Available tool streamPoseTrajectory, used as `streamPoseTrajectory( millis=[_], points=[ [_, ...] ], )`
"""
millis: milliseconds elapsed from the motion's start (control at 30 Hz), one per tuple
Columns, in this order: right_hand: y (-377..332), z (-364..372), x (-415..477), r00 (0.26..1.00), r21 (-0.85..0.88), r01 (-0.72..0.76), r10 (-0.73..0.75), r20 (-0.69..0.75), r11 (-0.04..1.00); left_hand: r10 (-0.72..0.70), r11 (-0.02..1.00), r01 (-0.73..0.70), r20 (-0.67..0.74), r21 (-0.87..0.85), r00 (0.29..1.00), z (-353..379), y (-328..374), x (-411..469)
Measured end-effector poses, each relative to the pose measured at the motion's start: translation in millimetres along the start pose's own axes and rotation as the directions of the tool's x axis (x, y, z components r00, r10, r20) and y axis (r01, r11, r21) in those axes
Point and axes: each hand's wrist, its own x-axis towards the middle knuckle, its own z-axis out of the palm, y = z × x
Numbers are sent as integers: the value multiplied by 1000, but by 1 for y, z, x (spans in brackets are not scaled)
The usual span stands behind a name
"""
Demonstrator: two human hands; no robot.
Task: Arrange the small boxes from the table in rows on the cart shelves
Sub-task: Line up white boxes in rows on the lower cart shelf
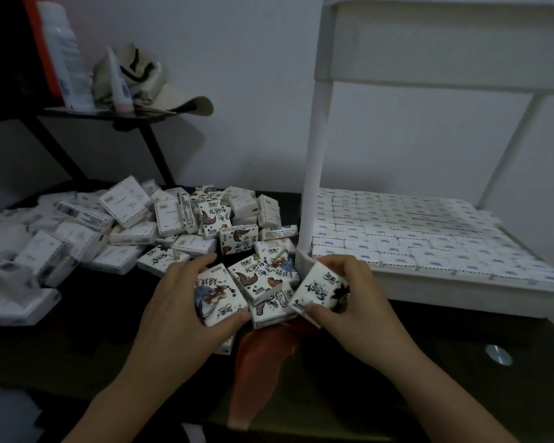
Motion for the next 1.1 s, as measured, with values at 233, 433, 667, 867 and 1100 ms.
streamPoseTrajectory(
  millis=[233, 433, 667, 867, 1100],
  points=[
    [8, -28, -2, 981, 361, -183, 194, 6, 914, 118, 985, -102, 109, -139, 987, 21, 37, 12],
    [27, -91, -8, 967, 353, -201, 242, -75, 914, 235, 950, -200, 127, -239, 964, 59, 85, 32],
    [44, -183, 10, 889, 137, -182, 222, -399, 974, 318, 877, -207, 203, -433, 926, 124, 151, 86],
    [56, -238, 73, 810, -620, -307, -144, -569, 722, 261, 834, -67, 284, -547, 923, 178, 191, 123],
    [97, -243, 108, 881, -812, -434, -5, -474, 389, 143, 745, 115, 325, -658, 935, 199, 189, 133]
  ],
)
